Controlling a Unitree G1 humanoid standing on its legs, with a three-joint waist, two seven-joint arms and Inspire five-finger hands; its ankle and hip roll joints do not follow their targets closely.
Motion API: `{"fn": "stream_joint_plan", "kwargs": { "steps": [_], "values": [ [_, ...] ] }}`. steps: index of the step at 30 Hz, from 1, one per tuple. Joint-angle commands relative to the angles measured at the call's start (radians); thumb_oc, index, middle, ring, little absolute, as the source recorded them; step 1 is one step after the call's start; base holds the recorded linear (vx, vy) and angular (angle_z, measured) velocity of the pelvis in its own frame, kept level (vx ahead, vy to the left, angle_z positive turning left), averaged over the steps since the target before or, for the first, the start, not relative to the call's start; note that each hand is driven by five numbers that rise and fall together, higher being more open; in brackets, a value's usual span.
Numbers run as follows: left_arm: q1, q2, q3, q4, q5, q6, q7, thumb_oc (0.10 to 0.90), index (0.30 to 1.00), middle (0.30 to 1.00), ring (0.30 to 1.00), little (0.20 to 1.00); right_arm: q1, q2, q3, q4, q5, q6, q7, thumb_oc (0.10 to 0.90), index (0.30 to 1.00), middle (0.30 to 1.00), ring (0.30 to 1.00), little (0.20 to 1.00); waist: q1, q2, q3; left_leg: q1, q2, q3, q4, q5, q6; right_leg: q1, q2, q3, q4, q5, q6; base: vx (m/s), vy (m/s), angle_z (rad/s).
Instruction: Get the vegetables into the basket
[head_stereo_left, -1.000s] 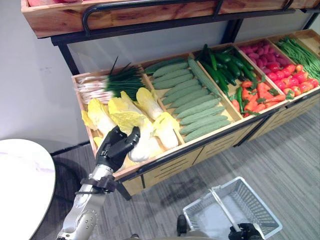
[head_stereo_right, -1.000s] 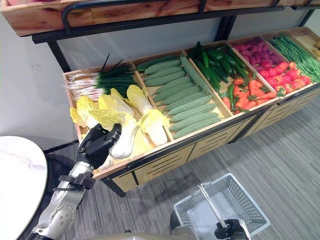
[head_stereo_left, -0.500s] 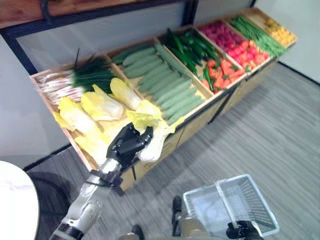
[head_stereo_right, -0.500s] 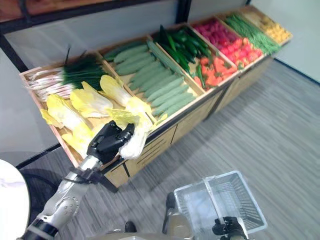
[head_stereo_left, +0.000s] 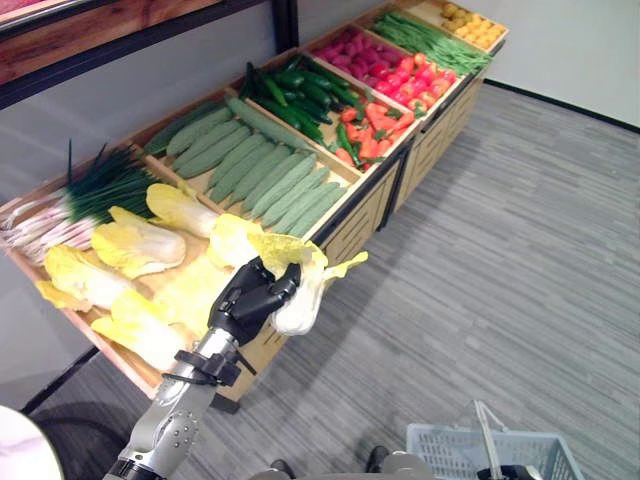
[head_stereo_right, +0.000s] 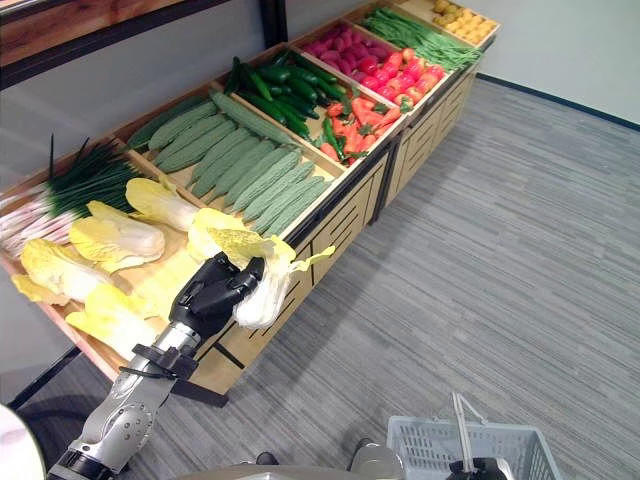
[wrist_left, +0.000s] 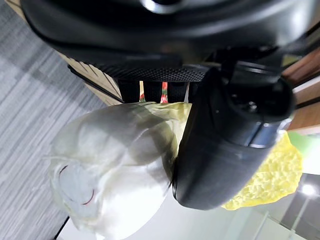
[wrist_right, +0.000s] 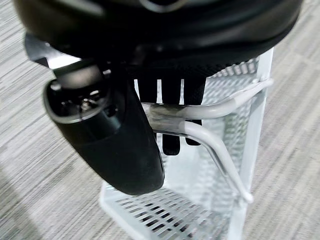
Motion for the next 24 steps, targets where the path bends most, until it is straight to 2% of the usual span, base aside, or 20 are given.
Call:
{"fn": "stream_joint_plan", "kwargs": {
  "steps": [1,3,4,5,6,7,8,10,12,13,14,16,18,24],
  "values": [
    [-0.079,0.006,0.028,-0.170,-0.025,-0.080,-0.039,0.400,0.300,0.300,0.300,0.300,-0.041,-0.031,0.028,0.013,0.019,-0.047,-0.023,0.400,0.300,0.300,0.300,0.300,0.011,-0.038,-0.025,-0.051,-0.017,-0.042,0.062,-0.033,-0.004,0.030,-0.056,0.009,0.018,0.032,0.074,-0.02,-0.204,-0.12],
    [-0.091,0.001,0.012,-0.165,-0.031,-0.079,-0.036,0.400,0.300,0.300,0.300,0.300,-0.037,-0.048,0.018,0.015,0.023,-0.046,-0.030,0.400,0.300,0.300,0.300,0.300,0.005,-0.038,-0.013,-0.086,0.013,-0.040,0.112,-0.014,-0.032,0.051,-0.026,0.024,-0.038,0.026,0.058,-0.05,-0.311,-0.19],
    [-0.105,0.001,0.009,-0.165,-0.029,-0.080,-0.036,0.400,0.300,0.300,0.300,0.300,-0.041,-0.064,0.008,0.016,0.033,-0.048,-0.039,0.400,0.300,0.300,0.300,0.300,0.006,-0.041,0.002,-0.127,0.045,-0.060,0.192,0.005,-0.060,0.066,-0.003,0.043,-0.073,0.026,0.043,-0.06,-0.301,-0.21],
    [-0.106,0.001,0.008,-0.165,-0.029,-0.080,-0.036,0.400,0.300,0.300,0.300,0.300,-0.042,-0.064,0.008,0.017,0.034,-0.048,-0.039,0.400,0.300,0.300,0.300,0.300,0.007,-0.040,0.002,-0.130,0.050,-0.061,0.200,0.003,-0.063,0.067,0.000,0.043,-0.075,0.026,0.041,-0.05,-0.225,-0.25],
    [-0.114,0.001,0.002,-0.168,-0.026,-0.082,-0.037,0.400,0.300,0.300,0.300,0.300,-0.047,-0.075,0.007,0.018,0.033,-0.047,-0.044,0.400,0.300,0.300,0.300,0.300,0.012,-0.040,0.015,-0.154,0.063,-0.094,0.252,0.014,-0.079,0.070,0.010,0.060,-0.086,0.026,0.031,-0.11,-0.098,-0.30],
    [-0.124,-0.004,-0.003,-0.169,-0.021,-0.086,-0.036,0.400,0.300,0.300,0.300,0.300,-0.063,-0.093,0.009,0.021,0.031,-0.045,-0.048,0.400,0.300,0.300,0.300,0.300,0.027,-0.037,0.030,-0.191,0.056,-0.166,0.293,0.056,-0.079,0.058,0.019,0.078,-0.098,0.042,0.017,-0.12,-0.076,-0.57],
    [-0.130,-0.014,-0.008,-0.172,-0.019,-0.090,-0.033,0.400,0.300,0.300,0.300,0.300,-0.076,-0.106,0.010,0.025,0.032,-0.043,-0.053,0.400,0.300,0.300,0.300,0.300,0.040,-0.033,0.035,-0.210,0.037,-0.252,0.287,0.057,-0.082,0.057,0.019,0.097,-0.111,0.045,0.022,-0.09,0.000,-0.72],
    [-0.122,-0.033,-0.008,-0.174,-0.008,-0.102,-0.021,0.400,0.300,0.300,0.300,0.300,-0.092,-0.120,0.018,0.026,0.033,-0.046,-0.060,0.400,0.300,0.300,0.300,0.300,0.080,-0.030,0.033,-0.223,-0.029,-0.463,0.199,0.030,-0.074,0.047,0.017,0.158,-0.121,0.057,0.034,0.04,0.038,-0.83],
    [-0.111,-0.031,0.001,-0.177,0.003,-0.110,-0.019,0.400,0.300,0.300,0.300,0.300,-0.101,-0.127,0.036,0.026,0.024,-0.052,-0.058,0.400,0.300,0.300,0.300,0.300,0.113,-0.031,0.027,-0.237,-0.055,-0.657,0.153,0.026,-0.069,0.027,0.021,0.226,-0.116,0.066,0.040,0.08,0.012,-1.27],
    [-0.107,-0.028,0.004,-0.180,0.003,-0.111,-0.022,0.400,0.300,0.300,0.300,0.300,-0.105,-0.129,0.041,0.030,0.021,-0.053,-0.056,0.400,0.300,0.300,0.300,0.300,0.121,-0.029,0.024,-0.239,-0.062,-0.719,0.134,0.031,-0.069,0.024,0.024,0.248,-0.116,0.067,0.042,0.12,0.050,-1.79],
    [-0.102,-0.014,0.020,-0.184,-0.010,-0.110,-0.035,0.400,0.300,0.300,0.300,0.300,-0.112,-0.133,0.043,0.030,0.023,-0.063,-0.048,0.400,0.300,0.300,0.300,0.300,0.121,-0.022,0.019,-0.235,-0.071,-0.752,0.128,0.025,-0.065,0.024,0.025,0.283,-0.107,0.063,0.046,0.16,0.192,-1.46],
    [-0.098,-0.006,0.014,-0.186,-0.021,-0.102,-0.054,0.400,0.300,0.300,0.300,0.300,-0.091,-0.128,0.032,0.025,0.027,-0.069,-0.037,0.400,0.300,0.300,0.300,0.300,0.104,-0.014,0.001,-0.189,-0.085,-0.720,0.088,0.021,-0.044,0.033,0.003,0.290,-0.096,0.059,0.054,0.15,0.317,-0.54],
    [-0.094,0.019,0.002,-0.192,-0.023,-0.104,-0.056,0.400,0.300,0.300,0.300,0.300,-0.101,-0.121,0.048,0.012,0.022,-0.068,-0.032,0.400,0.300,0.300,0.300,0.300,0.094,-0.018,-0.005,-0.150,-0.103,-0.673,0.068,0.003,-0.018,0.012,-0.015,0.329,-0.065,0.063,0.072,0.05,0.308,-0.32],
    [-0.080,0.046,0.004,-0.182,-0.031,-0.106,-0.058,0.400,0.300,0.300,0.300,0.300,-0.103,-0.099,0.068,-0.015,0.007,-0.068,-0.024,0.400,0.300,0.300,0.300,0.300,0.086,-0.024,-0.009,-0.116,-0.136,-0.603,0.064,-0.028,0.021,-0.027,-0.051,0.399,-0.057,0.110,0.108,-0.01,0.180,-0.45]
  ]
}}
